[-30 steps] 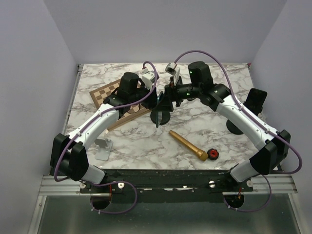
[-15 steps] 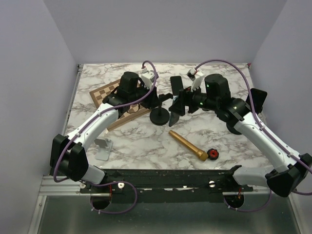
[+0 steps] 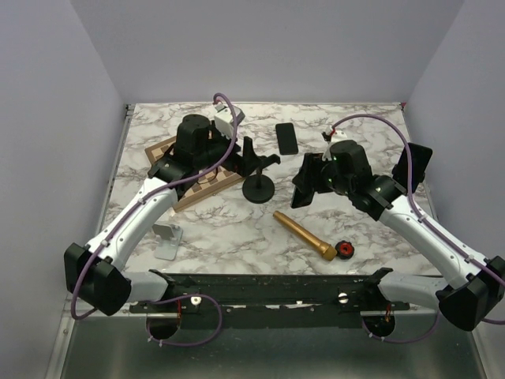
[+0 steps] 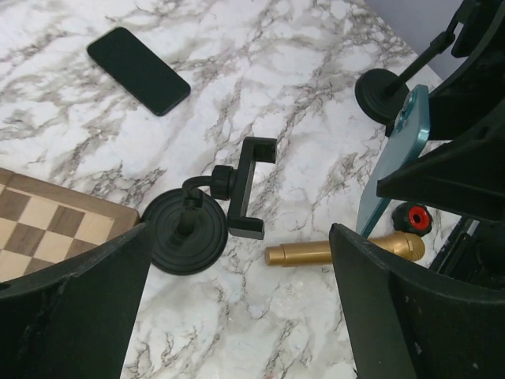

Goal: Remove the phone from the phone stand

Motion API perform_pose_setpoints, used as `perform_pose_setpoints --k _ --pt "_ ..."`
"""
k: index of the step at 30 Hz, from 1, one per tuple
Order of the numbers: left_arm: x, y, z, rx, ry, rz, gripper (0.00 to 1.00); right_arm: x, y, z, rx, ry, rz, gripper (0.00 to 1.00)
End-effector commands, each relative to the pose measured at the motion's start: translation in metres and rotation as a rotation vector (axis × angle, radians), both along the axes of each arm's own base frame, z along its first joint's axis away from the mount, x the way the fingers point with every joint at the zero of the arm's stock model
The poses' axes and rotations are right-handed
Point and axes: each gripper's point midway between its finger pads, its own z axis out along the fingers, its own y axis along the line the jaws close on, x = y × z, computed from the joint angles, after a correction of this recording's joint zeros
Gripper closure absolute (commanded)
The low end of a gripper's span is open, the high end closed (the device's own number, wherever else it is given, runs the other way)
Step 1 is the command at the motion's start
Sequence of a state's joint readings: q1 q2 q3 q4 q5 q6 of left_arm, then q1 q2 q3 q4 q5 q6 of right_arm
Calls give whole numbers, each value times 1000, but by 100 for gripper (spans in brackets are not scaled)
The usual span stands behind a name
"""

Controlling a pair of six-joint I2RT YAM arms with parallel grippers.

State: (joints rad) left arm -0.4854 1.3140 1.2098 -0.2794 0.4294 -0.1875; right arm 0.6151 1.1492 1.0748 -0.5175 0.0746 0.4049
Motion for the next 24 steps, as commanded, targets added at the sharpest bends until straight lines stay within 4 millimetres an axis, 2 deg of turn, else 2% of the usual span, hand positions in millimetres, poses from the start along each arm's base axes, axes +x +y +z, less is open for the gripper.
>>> perform_pose_setpoints --k 1,10,13,18,24 --pt "2 28 43 -14 -152 145 1 17 -18 2 -10 -38 -167 99" --pt "-5 85 82 -10 -329 423 1 48 -47 -30 -141 33 -321 99" --pt "-9 96 93 -19 -373 463 2 62 -59 -45 -178 86 -357 99" --pt "-12 102 99 -42 -392 489 2 98 -72 -76 -262 160 -384 99" --pt "-13 86 96 -63 -367 411 1 153 -70 -98 -345 201 -418 100"
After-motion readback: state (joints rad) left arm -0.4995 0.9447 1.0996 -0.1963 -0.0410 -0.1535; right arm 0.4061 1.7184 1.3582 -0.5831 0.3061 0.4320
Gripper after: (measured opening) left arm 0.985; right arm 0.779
